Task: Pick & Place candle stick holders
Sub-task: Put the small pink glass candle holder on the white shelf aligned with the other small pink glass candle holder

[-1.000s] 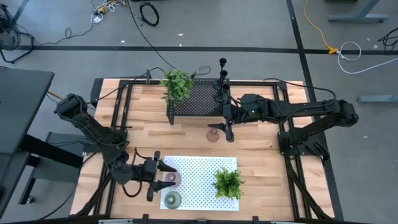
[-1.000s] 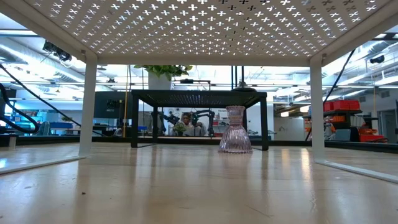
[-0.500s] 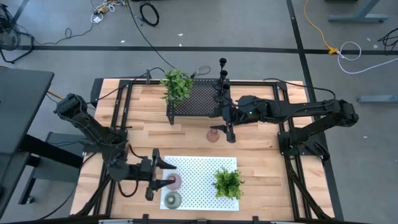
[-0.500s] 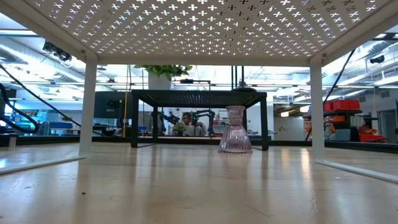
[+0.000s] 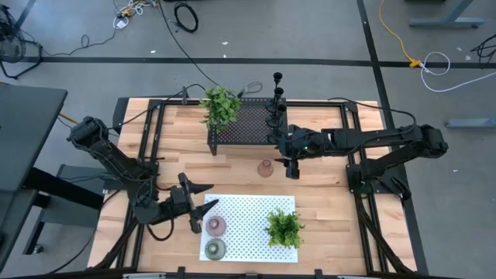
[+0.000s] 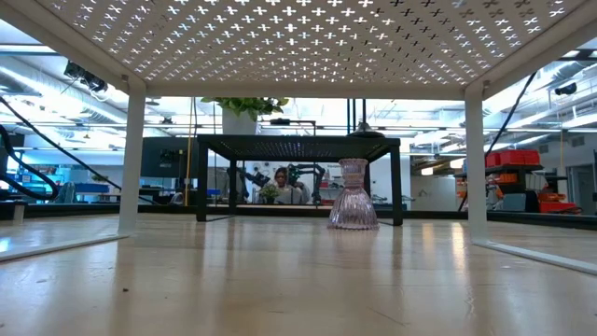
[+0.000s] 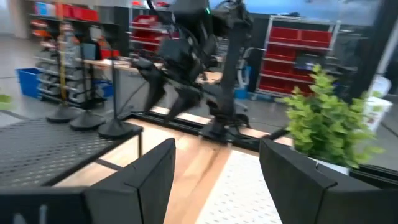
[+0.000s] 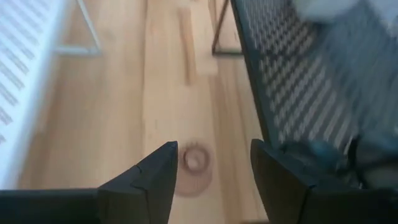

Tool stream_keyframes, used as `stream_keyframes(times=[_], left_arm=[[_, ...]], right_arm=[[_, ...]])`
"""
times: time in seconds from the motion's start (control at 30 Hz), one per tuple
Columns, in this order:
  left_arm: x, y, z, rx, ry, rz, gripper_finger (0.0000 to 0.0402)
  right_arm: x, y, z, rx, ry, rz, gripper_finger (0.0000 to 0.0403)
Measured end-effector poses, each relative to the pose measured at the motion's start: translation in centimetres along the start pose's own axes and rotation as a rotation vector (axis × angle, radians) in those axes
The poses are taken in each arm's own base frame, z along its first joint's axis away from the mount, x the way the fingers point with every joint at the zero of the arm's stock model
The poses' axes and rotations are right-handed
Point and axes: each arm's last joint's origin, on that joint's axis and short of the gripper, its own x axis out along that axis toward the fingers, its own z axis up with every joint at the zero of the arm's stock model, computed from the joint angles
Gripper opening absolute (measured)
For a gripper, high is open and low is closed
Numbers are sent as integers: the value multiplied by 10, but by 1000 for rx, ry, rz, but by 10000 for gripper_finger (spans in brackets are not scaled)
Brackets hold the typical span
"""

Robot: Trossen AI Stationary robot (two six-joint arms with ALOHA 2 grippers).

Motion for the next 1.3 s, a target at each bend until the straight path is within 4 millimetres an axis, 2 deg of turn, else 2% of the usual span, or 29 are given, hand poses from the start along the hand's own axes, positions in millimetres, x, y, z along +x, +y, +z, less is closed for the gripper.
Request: stream_keyframes(times=[0.2, 0.77, 0.97, 1.3], left_arm=[[2, 1, 0, 49, -3, 26, 234], [16, 9, 1, 66, -8, 66, 234], [16, 9, 1, 66, -8, 64, 234], [16, 9, 0, 71, -4, 64, 234]], right_arm=[[20, 2, -30, 54, 28, -59, 201], [49, 10, -76, 187, -185, -35, 201], [53, 11, -87, 228, -188, -31, 201], [66, 13, -92, 181, -164, -39, 201]])
